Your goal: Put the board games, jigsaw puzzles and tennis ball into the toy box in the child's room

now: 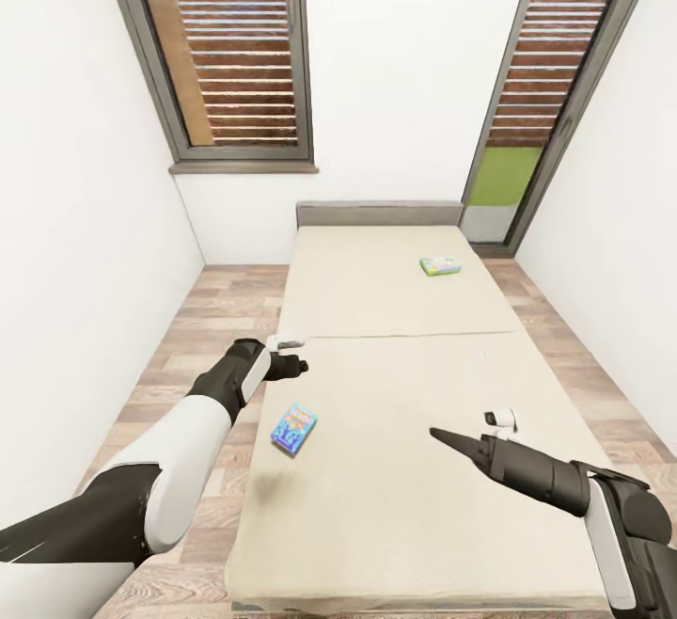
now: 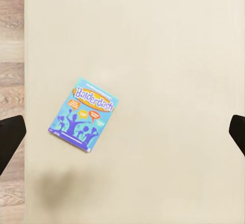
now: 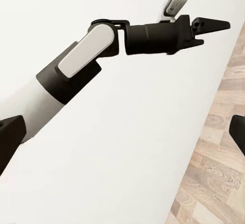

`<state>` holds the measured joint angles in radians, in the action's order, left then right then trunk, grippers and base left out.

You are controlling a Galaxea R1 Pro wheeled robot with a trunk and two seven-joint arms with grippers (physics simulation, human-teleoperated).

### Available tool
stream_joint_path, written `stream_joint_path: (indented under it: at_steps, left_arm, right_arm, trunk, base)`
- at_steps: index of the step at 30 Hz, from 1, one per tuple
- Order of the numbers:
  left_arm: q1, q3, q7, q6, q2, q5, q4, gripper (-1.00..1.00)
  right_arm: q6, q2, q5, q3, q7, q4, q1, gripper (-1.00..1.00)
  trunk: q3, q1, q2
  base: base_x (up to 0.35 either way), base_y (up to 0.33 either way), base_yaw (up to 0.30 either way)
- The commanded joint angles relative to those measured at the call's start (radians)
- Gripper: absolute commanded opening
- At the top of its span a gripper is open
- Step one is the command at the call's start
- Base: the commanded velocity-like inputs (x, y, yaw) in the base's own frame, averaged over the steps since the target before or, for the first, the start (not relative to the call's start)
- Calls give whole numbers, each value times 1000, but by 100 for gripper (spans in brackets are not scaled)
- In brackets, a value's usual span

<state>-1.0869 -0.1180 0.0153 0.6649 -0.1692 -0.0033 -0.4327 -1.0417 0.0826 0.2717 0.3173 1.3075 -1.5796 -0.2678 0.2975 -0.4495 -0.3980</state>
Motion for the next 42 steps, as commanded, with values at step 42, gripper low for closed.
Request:
stream_joint_path:
  at_steps: [42]
  left_arm:
    - [-1,-3,-12,4,6,4,-11,100]
  right_arm:
    - [-5,30,0,23,35,0,7,100]
  trunk:
    - [71,0,-2]
  base:
    - [0,0,0]
